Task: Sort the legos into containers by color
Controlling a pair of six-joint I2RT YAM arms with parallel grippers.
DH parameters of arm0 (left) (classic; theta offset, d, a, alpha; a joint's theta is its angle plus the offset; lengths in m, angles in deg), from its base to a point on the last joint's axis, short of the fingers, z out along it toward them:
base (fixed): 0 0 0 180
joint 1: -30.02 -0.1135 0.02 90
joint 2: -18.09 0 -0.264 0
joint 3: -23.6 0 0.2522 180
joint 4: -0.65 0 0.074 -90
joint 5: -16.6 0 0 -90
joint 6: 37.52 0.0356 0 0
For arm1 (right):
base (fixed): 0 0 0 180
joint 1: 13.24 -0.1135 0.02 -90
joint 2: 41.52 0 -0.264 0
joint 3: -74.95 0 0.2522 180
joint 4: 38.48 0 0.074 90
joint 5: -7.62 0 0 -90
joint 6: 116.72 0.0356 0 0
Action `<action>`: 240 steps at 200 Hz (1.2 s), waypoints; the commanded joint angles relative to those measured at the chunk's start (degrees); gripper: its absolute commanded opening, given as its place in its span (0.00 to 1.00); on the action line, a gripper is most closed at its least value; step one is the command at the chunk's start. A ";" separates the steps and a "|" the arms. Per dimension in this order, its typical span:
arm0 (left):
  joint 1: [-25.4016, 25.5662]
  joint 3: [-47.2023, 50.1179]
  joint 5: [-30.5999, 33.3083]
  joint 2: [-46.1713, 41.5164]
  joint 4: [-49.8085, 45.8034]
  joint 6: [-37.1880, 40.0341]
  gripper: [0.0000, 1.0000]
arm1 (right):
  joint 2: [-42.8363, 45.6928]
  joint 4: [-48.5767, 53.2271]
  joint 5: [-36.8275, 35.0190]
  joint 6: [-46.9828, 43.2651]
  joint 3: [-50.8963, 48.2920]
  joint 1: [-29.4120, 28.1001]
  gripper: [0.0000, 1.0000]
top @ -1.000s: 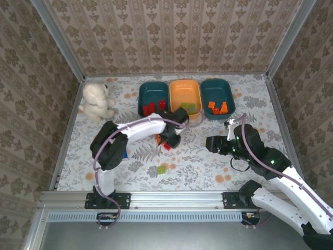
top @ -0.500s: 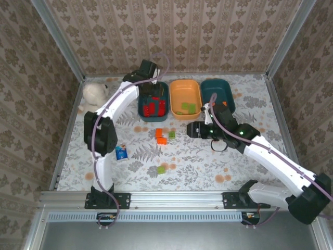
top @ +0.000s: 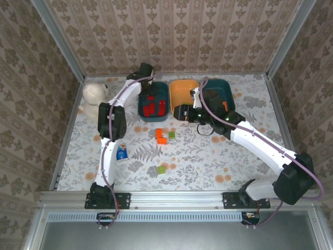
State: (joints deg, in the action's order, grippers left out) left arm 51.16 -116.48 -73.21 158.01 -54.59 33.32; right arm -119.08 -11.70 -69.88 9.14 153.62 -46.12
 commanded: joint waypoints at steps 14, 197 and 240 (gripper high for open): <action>0.38 -2.37 -1.47 1.48 -1.44 -2.98 0.22 | -0.58 -3.98 1.22 1.32 1.77 0.76 0.66; 0.92 24.12 -3.51 -35.50 5.80 -13.17 0.71 | -10.60 17.39 -14.41 -5.03 8.46 -10.07 0.80; -1.18 53.23 -8.18 -62.40 9.83 -16.48 0.79 | -21.74 23.81 -16.59 4.37 15.61 -15.51 0.93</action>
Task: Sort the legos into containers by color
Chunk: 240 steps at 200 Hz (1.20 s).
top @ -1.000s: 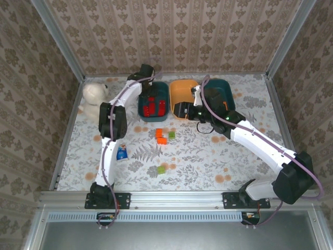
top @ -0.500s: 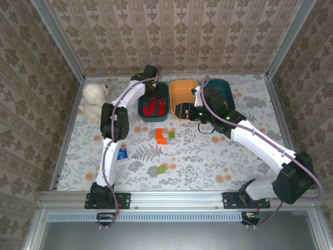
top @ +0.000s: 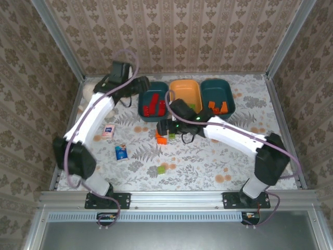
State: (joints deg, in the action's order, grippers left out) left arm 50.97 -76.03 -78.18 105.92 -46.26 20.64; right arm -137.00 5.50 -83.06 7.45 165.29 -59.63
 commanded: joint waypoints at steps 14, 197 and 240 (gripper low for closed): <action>-1.24 20.97 -2.98 -20.04 0.42 -5.53 0.80 | -7.71 8.89 -3.67 8.35 6.78 -2.85 0.94; -1.59 36.53 -5.52 -58.44 -17.27 -10.83 0.80 | -30.07 14.77 -8.96 19.65 21.81 -5.30 0.75; -1.61 37.07 -6.36 -57.38 -15.61 -11.36 0.79 | -31.08 15.68 -9.07 19.72 23.11 -5.20 0.66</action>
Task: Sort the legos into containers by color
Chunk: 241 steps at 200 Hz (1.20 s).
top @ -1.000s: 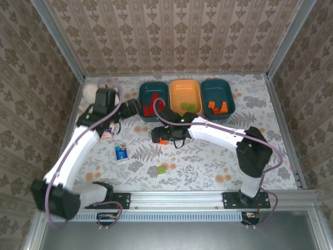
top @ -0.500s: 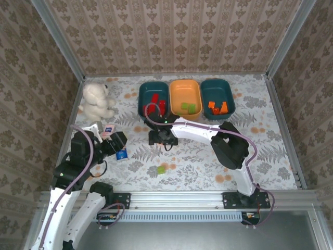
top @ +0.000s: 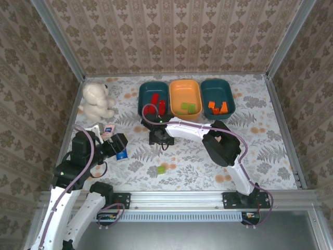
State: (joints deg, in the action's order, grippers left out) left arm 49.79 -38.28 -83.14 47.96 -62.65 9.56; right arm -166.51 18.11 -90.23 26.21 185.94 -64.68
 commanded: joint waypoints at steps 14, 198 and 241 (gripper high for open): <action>-0.43 -0.67 -1.51 0.78 1.02 -0.26 0.78 | -1.41 3.31 -2.07 1.11 2.27 -0.09 0.59; 20.00 -3.18 0.44 25.76 18.09 6.85 0.74 | 28.60 1.94 -7.93 -15.15 -11.37 22.40 0.35; 24.12 -12.37 -1.76 40.17 20.46 11.45 0.74 | 17.54 -0.72 -6.02 -18.64 -2.92 35.66 0.34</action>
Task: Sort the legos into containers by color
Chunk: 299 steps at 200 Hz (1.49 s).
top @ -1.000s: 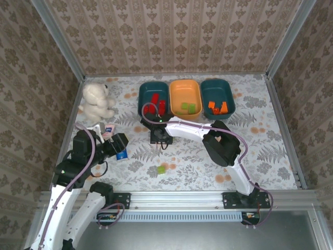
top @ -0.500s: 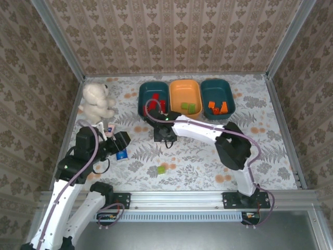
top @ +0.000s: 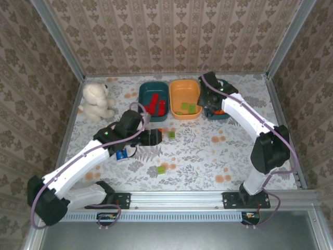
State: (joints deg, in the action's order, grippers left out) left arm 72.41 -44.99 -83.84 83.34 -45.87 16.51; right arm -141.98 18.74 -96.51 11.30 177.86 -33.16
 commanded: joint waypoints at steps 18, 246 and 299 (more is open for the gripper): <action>2.04 -8.33 -1.34 8.16 3.81 5.70 0.73 | -13.58 -0.63 1.54 -3.66 12.13 7.18 0.34; 2.38 -11.14 2.09 8.62 -3.91 9.96 0.76 | -31.32 6.43 -1.31 -10.20 33.65 12.44 0.69; 4.05 -7.03 -2.86 6.21 -12.93 16.92 0.78 | -16.88 1.71 -0.02 -12.59 27.16 8.79 0.71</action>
State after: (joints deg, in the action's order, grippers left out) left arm 75.03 -54.26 -83.27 92.11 -51.94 28.23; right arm -170.83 23.36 -96.14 1.29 209.20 -21.77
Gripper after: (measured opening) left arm 0.778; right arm 0.713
